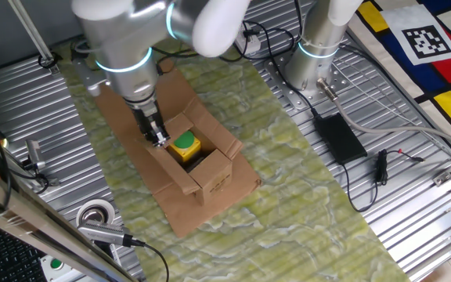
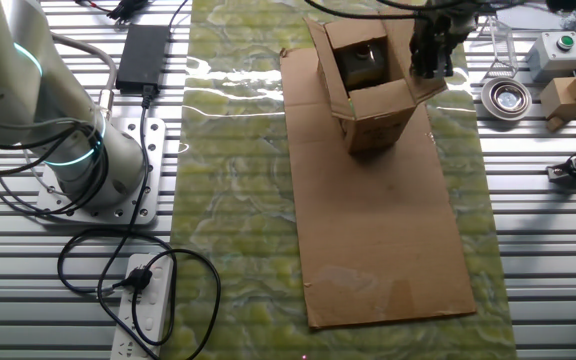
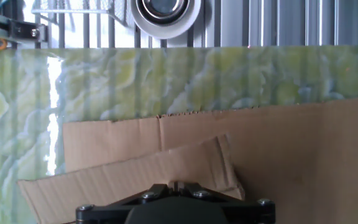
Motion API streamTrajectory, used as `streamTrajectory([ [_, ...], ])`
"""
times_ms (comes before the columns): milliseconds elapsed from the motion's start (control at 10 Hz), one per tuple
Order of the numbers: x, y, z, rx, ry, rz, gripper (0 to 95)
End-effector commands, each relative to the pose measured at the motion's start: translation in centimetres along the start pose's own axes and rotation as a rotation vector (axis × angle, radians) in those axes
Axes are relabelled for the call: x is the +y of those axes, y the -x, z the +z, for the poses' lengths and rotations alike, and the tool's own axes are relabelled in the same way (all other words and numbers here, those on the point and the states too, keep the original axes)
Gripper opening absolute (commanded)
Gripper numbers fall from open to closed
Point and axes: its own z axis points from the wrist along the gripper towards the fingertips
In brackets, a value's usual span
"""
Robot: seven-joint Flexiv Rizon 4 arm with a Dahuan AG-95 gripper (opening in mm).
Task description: Open a box
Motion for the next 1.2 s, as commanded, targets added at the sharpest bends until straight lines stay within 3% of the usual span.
streamTrajectory([
  [100,-0.1,0.0,-0.1,-0.114,-0.015,-0.022,0.0],
  [200,-0.2,0.0,0.0,-0.182,-0.020,-0.035,0.0],
  [300,-0.2,0.0,0.0,-0.210,-0.019,-0.038,0.0],
  [600,-0.4,0.2,0.8,-0.213,-0.002,-0.024,0.0],
  [1200,0.1,0.2,2.1,-0.237,-0.011,-0.029,0.0],
])
